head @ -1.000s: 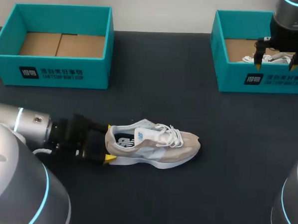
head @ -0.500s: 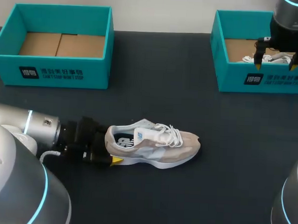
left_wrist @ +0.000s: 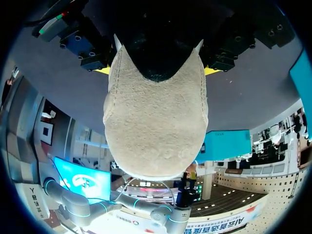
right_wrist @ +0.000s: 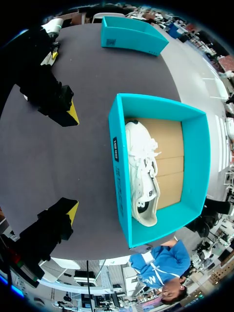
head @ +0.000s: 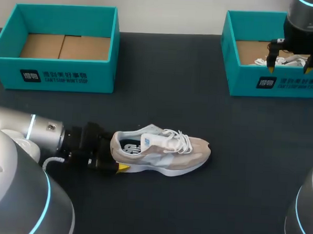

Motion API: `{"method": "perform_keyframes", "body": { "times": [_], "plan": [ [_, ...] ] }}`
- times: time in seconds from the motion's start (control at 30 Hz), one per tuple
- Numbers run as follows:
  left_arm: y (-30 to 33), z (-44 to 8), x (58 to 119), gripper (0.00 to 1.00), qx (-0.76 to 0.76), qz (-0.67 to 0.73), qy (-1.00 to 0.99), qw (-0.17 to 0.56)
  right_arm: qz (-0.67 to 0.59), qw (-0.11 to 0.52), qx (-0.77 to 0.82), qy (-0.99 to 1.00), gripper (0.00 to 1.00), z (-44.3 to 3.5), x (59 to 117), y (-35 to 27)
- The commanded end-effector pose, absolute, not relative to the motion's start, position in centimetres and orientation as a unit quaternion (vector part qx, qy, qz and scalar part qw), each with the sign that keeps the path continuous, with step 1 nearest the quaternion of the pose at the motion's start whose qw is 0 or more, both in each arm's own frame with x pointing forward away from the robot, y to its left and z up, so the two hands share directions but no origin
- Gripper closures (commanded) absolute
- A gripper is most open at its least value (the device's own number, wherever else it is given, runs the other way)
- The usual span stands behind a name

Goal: Take the shoe out of the shoebox, open the shoe tongue, remove and reinsert the insole, then place the shoe into the shoebox

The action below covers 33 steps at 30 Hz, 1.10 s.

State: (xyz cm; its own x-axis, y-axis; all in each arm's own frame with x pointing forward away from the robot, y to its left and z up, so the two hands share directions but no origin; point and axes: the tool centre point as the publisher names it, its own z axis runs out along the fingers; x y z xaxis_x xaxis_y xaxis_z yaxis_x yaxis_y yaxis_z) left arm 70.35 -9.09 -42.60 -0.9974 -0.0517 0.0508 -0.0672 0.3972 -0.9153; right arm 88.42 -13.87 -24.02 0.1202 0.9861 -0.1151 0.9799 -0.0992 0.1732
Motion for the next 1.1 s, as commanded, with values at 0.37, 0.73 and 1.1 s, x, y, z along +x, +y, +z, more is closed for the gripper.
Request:
{"method": "perform_keyframes", "body": {
  "times": [0.37, 0.73, 1.1],
  "plan": [
    [-9.5, -43.2, 70.1, 1.00, 0.035, 0.547, -0.836, 0.008, 0.016, 0.103, 0.741, 0.663, 0.00, -24.1, 88.4, -13.9],
    [-9.5, -43.2, 70.1, 1.00, 0.035, 0.547, -0.836, 0.008, 0.010, 0.086, 0.749, 0.656, 0.00, -24.6, 83.7, -3.8],
    [-9.5, -43.2, 70.1, 1.00, 0.035, 0.547, -0.836, 0.008, 0.027, 0.073, 0.766, 0.638, 0.00, -24.5, 78.0, 6.5]
  ]
}}
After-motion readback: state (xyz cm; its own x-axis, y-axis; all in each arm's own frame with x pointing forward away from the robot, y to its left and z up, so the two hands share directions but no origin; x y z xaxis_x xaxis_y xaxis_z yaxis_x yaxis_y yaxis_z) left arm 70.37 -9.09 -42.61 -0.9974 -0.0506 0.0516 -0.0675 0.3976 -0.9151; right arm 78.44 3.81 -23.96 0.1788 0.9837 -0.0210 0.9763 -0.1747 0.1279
